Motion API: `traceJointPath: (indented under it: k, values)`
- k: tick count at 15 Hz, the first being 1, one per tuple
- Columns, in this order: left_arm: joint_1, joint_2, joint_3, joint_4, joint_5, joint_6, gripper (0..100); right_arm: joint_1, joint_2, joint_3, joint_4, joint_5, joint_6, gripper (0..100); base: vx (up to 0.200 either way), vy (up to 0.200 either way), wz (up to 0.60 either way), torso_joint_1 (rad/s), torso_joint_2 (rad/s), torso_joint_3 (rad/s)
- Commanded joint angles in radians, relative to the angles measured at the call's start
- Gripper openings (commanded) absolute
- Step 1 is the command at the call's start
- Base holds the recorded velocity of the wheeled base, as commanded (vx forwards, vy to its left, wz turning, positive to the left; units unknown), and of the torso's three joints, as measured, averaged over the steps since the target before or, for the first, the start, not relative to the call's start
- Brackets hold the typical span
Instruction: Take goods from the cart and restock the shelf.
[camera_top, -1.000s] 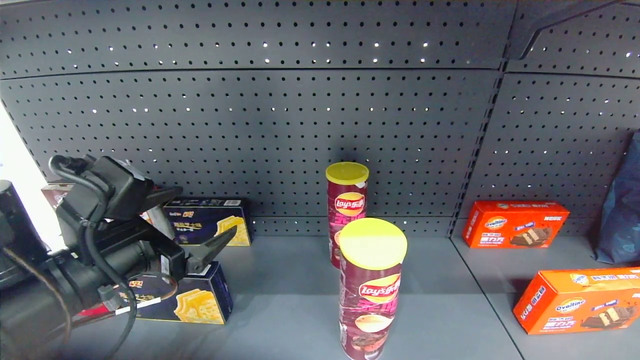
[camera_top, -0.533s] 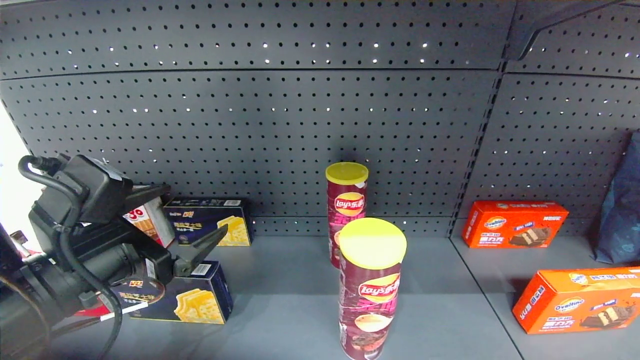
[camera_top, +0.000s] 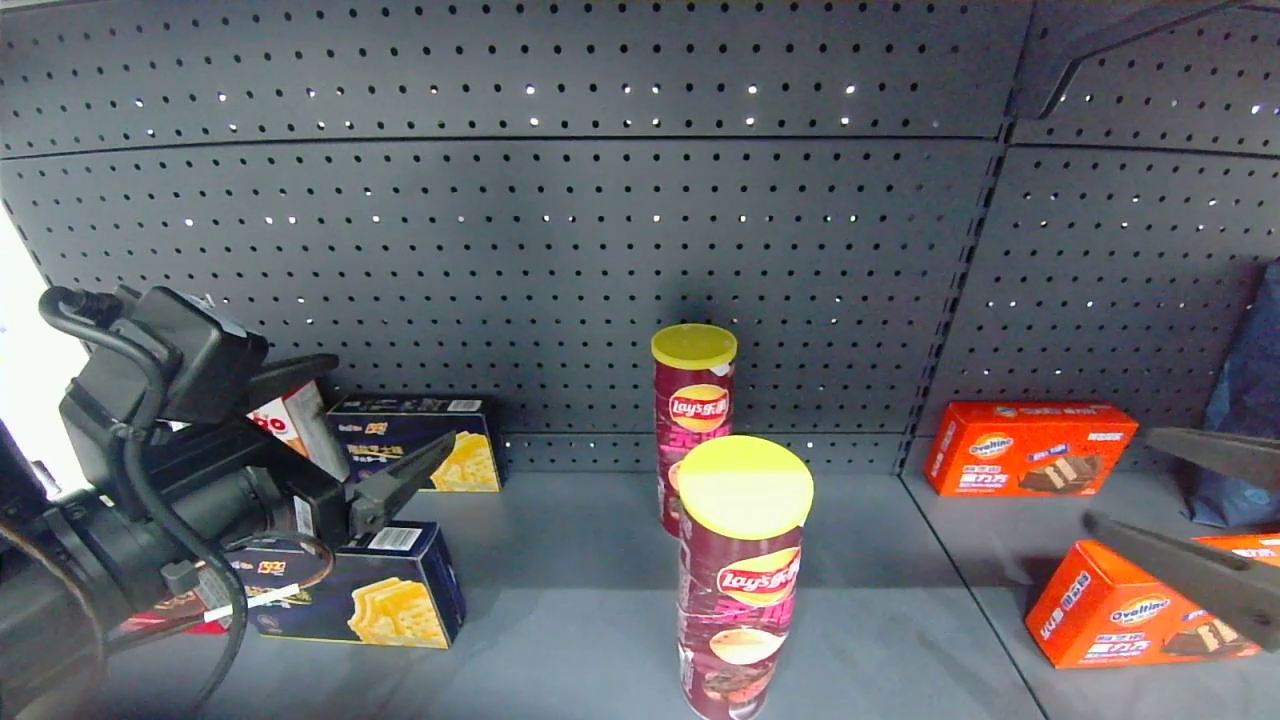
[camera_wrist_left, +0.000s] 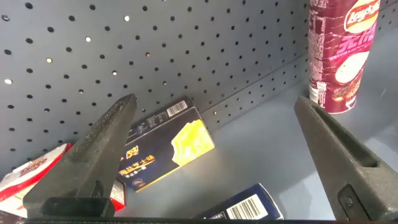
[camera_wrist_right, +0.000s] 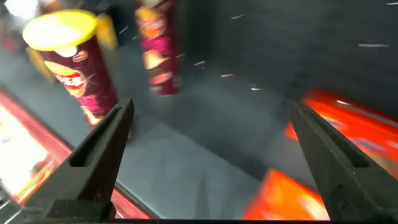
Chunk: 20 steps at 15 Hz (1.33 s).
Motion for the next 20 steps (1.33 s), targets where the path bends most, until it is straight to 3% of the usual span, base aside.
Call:
traceJointPath:
  k: [1, 8, 20]
  values:
    - [0.002, 0.014, -0.004, -0.001, 0.004, -0.001, 100, 0.152, 0.277, -0.008, -0.085, -0.028, -0.004, 100, 0.0, 0.0, 0.0, 0.0, 0.0, 0.0]
    - [0.036, 0.042, -0.031, -0.001, 0.019, 0.001, 100, 0.212, 0.449, -0.011, -0.087, -0.035, 0.004, 100, 0.0, 0.0, 0.0, 0.0, 0.0, 0.0]
    - [0.053, 0.063, -0.05, -0.001, 0.021, -0.001, 100, 0.232, 0.529, -0.044, -0.085, -0.038, 0.004, 100, 0.0, 0.0, 0.0, 0.0, 0.0, 0.0]
